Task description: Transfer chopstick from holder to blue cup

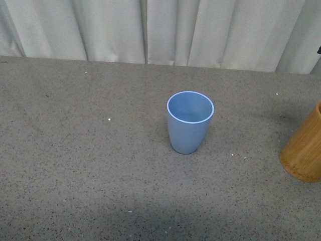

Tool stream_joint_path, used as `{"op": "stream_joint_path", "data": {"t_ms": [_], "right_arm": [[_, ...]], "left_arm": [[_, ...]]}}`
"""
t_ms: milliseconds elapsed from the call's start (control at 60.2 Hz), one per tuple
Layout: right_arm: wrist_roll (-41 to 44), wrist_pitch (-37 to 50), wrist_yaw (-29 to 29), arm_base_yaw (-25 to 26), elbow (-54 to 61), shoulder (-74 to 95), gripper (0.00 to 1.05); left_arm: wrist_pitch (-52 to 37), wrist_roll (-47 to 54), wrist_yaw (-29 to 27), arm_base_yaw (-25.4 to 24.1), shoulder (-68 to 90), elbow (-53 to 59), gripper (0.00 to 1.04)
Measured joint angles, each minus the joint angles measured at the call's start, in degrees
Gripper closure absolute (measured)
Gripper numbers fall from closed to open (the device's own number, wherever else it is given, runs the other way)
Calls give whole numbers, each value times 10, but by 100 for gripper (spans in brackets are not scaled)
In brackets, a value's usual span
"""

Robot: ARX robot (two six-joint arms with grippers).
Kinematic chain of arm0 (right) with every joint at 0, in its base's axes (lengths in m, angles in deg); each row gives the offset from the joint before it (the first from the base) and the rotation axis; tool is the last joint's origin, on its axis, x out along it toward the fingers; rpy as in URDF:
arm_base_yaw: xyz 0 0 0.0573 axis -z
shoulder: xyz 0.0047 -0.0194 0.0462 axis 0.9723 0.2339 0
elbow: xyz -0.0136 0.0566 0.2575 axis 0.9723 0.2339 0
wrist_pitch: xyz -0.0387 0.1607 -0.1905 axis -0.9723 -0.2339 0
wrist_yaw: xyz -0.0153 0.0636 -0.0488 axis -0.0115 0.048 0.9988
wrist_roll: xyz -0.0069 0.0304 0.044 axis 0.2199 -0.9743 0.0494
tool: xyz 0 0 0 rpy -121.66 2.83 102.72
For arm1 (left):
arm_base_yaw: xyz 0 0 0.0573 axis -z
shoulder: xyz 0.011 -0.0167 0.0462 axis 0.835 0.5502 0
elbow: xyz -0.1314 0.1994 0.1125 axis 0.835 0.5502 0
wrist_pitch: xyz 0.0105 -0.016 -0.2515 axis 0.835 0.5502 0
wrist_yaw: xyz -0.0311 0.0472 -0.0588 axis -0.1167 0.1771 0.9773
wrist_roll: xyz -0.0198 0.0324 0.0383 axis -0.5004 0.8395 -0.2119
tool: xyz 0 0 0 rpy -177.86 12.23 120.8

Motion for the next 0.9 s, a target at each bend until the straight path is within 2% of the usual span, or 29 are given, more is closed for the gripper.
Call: {"op": "stream_joint_path", "data": {"t_ms": [465,897], "right_arm": [[-24,-10,-14,1,19,-81,94],[-28,-41,-33,37,30,-182,94]], "left_arm": [[0,0,0,0,0,0,7],[0,0,0,0,0,0,7]]}}
